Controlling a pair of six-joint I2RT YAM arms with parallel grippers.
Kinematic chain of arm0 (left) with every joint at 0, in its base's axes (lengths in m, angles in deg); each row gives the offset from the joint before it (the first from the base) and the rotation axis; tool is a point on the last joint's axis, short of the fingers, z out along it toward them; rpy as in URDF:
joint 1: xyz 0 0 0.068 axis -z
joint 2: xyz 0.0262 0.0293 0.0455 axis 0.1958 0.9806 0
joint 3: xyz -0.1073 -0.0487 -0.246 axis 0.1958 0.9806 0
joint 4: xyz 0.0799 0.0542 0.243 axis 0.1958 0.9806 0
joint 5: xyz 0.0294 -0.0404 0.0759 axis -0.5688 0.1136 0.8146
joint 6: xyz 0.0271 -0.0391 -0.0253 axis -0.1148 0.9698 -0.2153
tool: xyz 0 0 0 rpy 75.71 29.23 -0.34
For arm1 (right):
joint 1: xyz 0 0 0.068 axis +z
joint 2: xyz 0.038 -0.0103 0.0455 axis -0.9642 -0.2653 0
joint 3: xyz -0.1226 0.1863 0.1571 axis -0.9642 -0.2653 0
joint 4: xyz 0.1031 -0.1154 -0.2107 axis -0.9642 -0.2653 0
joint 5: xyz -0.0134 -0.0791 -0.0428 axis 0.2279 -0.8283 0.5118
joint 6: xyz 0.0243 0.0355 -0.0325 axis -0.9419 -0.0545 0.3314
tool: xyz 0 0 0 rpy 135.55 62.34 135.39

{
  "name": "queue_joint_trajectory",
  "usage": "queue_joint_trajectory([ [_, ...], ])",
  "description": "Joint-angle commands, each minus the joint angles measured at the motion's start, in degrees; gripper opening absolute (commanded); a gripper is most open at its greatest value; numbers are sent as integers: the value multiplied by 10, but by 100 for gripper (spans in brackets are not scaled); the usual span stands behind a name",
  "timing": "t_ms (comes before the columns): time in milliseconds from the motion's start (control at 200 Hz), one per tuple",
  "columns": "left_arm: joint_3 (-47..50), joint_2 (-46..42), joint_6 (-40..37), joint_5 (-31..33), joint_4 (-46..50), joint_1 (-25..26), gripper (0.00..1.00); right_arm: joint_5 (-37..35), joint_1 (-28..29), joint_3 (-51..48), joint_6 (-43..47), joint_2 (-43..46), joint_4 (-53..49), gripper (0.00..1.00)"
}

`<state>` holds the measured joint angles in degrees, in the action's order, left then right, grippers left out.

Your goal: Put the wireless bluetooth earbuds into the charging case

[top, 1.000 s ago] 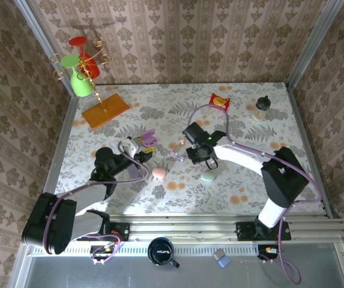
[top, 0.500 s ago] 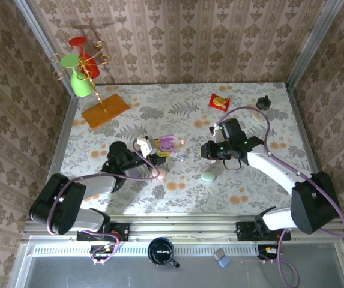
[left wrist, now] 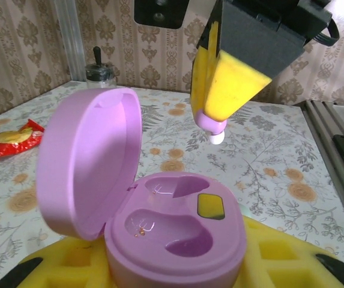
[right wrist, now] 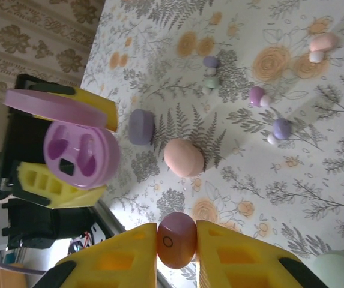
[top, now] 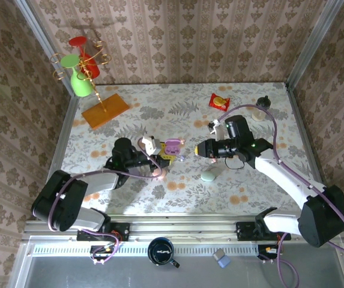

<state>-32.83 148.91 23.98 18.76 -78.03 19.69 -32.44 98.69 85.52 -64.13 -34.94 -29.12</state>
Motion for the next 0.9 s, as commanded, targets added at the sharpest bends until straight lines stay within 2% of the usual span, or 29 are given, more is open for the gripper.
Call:
queue_joint_trajectory([
  [0,-10,9,25,-22,-44,7,16,20,19,34,15,4,7,22],
  [395,-2,8,29,-27,-62,15,15,-5,89,117,70,-50,-22,22],
  [895,-1,1,29,-28,-66,16,14,-27,98,126,86,-72,-39,22],
])
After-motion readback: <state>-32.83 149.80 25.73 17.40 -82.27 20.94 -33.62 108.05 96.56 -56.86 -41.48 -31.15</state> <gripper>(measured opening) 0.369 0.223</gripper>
